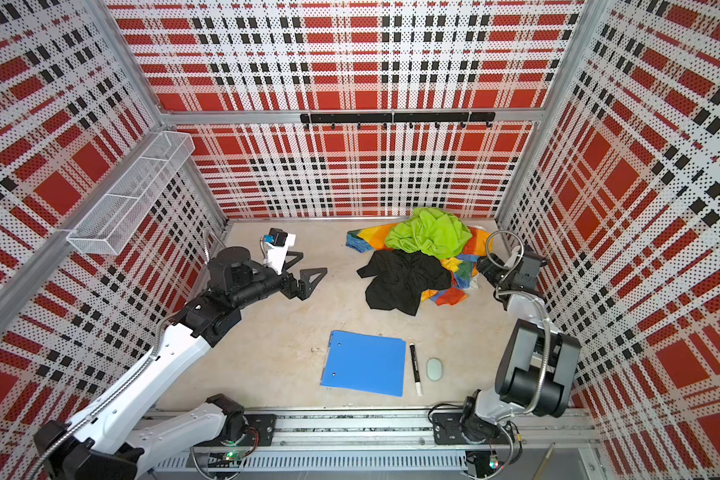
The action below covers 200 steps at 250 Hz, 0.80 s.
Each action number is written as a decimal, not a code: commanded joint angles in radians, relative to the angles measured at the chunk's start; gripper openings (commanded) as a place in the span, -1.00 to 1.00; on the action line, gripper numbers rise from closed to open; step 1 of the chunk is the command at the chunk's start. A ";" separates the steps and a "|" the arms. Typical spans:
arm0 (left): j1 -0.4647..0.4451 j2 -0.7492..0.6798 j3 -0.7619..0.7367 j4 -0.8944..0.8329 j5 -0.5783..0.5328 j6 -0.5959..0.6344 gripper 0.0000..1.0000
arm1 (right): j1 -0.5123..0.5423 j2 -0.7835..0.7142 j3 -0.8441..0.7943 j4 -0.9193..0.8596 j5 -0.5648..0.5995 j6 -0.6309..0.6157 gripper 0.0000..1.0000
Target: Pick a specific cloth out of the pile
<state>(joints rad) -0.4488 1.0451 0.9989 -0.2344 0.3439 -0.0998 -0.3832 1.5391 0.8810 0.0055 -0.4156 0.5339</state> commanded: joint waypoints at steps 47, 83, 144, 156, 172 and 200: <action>0.015 -0.019 -0.009 0.022 0.026 0.003 0.98 | 0.087 0.107 0.012 0.097 -0.021 -0.025 0.51; 0.015 -0.016 -0.008 0.021 0.026 0.000 0.98 | 0.124 0.165 0.061 0.064 0.020 -0.047 0.31; 0.020 -0.025 -0.009 0.022 0.016 0.004 0.99 | 0.133 0.216 0.098 0.076 0.069 -0.031 -0.06; 0.022 -0.023 -0.009 0.023 0.018 0.002 0.99 | 0.134 0.230 0.114 0.074 0.079 -0.034 -0.31; 0.022 -0.022 -0.009 0.023 0.018 0.002 0.99 | 0.135 0.235 0.135 0.063 0.097 -0.039 -0.63; 0.026 -0.026 -0.010 0.024 0.014 0.002 0.99 | 0.138 0.197 0.155 0.053 0.127 -0.048 -0.92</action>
<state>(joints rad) -0.4370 1.0405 0.9970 -0.2340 0.3588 -0.0998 -0.2516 1.7672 0.9871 0.0254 -0.3405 0.5068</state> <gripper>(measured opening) 0.992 0.086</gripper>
